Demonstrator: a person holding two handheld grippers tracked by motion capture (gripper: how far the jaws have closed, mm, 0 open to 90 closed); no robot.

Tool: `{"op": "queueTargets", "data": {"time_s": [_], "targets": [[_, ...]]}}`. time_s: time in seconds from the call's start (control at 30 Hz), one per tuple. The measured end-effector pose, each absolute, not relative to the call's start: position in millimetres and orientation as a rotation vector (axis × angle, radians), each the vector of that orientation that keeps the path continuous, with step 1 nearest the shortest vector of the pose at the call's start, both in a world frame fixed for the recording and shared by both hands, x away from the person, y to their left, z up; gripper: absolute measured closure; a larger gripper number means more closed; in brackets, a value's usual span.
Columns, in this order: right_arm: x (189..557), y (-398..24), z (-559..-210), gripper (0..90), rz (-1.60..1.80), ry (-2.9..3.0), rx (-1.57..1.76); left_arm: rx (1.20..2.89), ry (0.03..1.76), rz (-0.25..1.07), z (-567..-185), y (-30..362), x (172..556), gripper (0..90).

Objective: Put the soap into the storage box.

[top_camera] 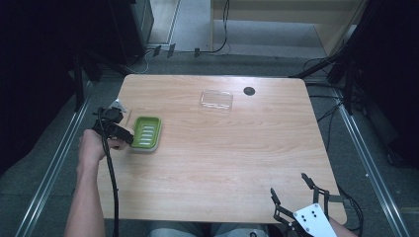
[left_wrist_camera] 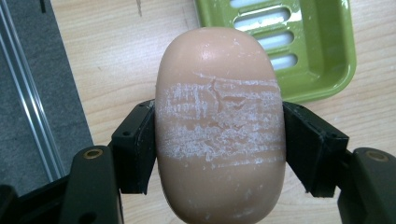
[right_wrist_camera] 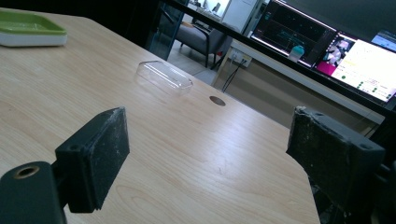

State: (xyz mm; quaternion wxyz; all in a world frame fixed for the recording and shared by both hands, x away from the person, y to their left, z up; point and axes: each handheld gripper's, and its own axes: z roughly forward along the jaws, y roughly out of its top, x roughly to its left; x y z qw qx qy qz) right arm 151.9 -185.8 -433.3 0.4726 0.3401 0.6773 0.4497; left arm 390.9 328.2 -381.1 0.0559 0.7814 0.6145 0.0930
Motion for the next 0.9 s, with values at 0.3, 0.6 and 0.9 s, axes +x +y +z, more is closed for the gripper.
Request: {"op": "queueTargets", "data": {"time_s": [0.3, 0.6, 0.9], "targets": [[151.8, -185.5, -433.4, 13.2, 1.102, 1.659, 0.832, 2.375, 1.840, 0.287, -380.0, 321.2, 395.1, 33.7], [151.8, -185.5, -433.4, 13.1, 1.101, 1.660, 0.831, 2.379, 1.812, 0.285, -379.3, 314.9, 398.9, 33.7], [151.8, -185.7, -433.6, 13.1, 1.100, 1.662, 0.832, 2.384, 1.792, 0.290, -379.0, 309.9, 402.9, 33.8]]}}
